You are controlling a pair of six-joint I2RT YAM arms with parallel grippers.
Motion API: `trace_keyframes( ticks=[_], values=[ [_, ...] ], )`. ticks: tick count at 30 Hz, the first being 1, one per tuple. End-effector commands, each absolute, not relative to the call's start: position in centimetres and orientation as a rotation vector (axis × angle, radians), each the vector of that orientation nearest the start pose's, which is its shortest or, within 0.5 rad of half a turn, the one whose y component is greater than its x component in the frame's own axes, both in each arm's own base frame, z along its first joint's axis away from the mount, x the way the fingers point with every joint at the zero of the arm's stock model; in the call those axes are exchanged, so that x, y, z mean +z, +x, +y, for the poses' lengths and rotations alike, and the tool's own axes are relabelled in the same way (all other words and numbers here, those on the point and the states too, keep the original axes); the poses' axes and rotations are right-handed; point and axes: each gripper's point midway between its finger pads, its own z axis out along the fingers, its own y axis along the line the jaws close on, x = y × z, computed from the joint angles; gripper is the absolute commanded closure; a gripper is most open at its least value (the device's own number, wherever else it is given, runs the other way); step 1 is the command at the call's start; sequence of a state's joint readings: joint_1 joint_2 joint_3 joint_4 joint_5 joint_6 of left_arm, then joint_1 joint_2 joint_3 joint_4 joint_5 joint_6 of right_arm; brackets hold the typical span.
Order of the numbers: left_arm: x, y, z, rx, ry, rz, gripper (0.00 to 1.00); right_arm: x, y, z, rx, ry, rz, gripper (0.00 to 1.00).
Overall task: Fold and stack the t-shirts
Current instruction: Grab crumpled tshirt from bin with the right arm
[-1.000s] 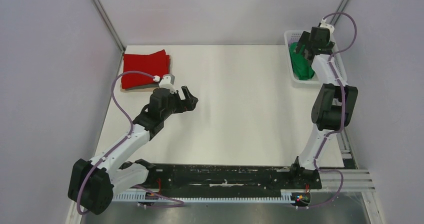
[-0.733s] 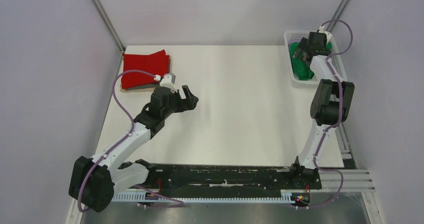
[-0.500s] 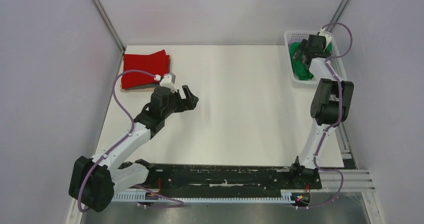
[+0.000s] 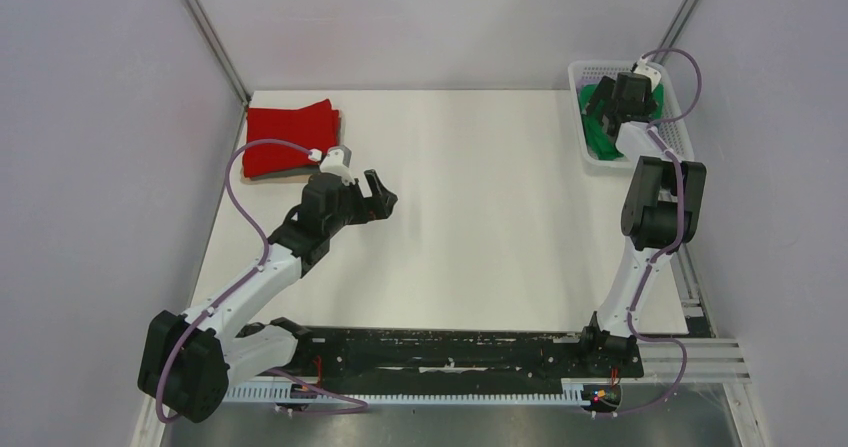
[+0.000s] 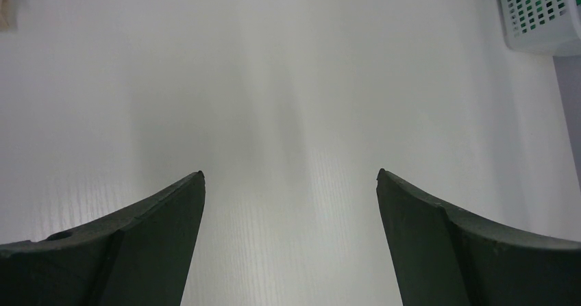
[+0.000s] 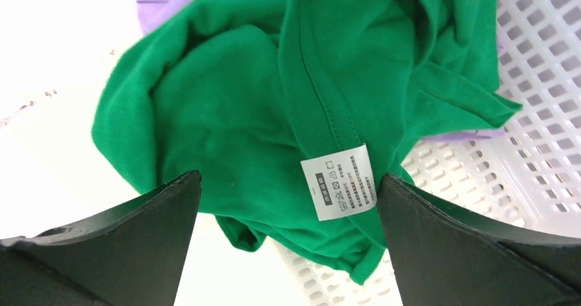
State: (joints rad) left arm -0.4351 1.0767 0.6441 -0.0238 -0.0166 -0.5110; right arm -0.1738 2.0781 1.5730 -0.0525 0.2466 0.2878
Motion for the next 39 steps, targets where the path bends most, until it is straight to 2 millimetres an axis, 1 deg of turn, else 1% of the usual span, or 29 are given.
trace_keyframes(
  ticks=[1,6,7,11,14,17,18,19,20,22,23,25,28,29,30,32,35,38,39],
  values=[
    [17.7,32.0,-16.6,-0.583,-0.08,2.008,0.0,13.6,58.9,-12.0,-0.138,0.54,1.94,0.04],
    [17.8,32.2,-16.3,-0.566,-0.09,2.001,0.0,13.0,59.3,-12.6,-0.173,0.564,1.93,0.14],
    [17.2,31.9,-16.1,-0.553,-0.093,2.026,0.0,12.8,59.3,-12.8,-0.183,0.57,1.933,0.17],
    [17.0,31.8,-15.9,-0.537,-0.098,2.037,0.0,12.7,59.4,-12.8,-0.191,0.591,1.94,0.24],
    [17.1,31.7,-15.7,-0.528,-0.1,2.038,0.0,12.7,59.4,-12.9,-0.191,0.602,1.94,0.42],
    [17.3,31.7,-15.4,-0.518,-0.103,2.028,0.0,12.7,59.1,-12.9,-0.192,0.614,1.939,0.65],
    [17.5,31.6,-15.4,-0.515,-0.102,2.023,0.0,12.7,59.1,-12.8,-0.19,0.614,1.941,0.74],
    [17.4,31.6,-15.3,-0.512,-0.102,2.024,0.0,12.7,59.0,-12.8,-0.19,0.614,1.943,0.81],
    [17.3,31.6,-15.3,-0.508,-0.104,2.024,0.0,12.7,58.9,-12.9,-0.193,0.616,1.944,0.89],
    [17.3,31.6,-15.2,-0.504,-0.107,2.026,0.0,13.2,58.7,-12.9,-0.192,0.629,1.933,1.0],
    [17.2,31.6,-15.2,-0.501,-0.106,2.029,0.0,13.5,58.6,-12.9,-0.19,0.627,1.925,1.0],
    [17.4,31.6,-15.2,-0.505,-0.106,2.027,0.0,15.1,58.5,-12.6,-0.171,0.602,1.896,1.0],
    [17.5,31.5,-15.2,-0.511,-0.106,2.023,0.0,18.7,58.2,-11.9,-0.132,0.539,1.821,1.0],
    [17.6,31.5,-15.3,-0.514,-0.103,2.02,0.0,20.6,57.9,-11.8,-0.124,0.521,1.777,1.0],
    [17.8,31.4,-15.3,-0.517,-0.105,2.016,0.0,21.8,57.5,-11.7,-0.12,0.51,1.748,1.0],
    [18.0,31.2,-15.3,-0.53,-0.106,2.01,0.0,25.3,56.7,-11.4,-0.113,0.478,1.671,1.0],
    [18.2,31.0,-15.3,-0.544,-0.109,2.001,0.0,29.9,55.7,-10.5,-0.082,0.402,1.586,1.0],
    [18.5,30.7,-15.3,-0.555,-0.115,1.99,0.0,34.2,54.5,-8.2,-0.011,0.279,1.521,1.0],
    [18.7,30.5,-15.3,-0.561,-0.119,1.989,0.0,35.6,53.8,-7.5,-0.003,0.251,1.502,1.0]
  ],
)
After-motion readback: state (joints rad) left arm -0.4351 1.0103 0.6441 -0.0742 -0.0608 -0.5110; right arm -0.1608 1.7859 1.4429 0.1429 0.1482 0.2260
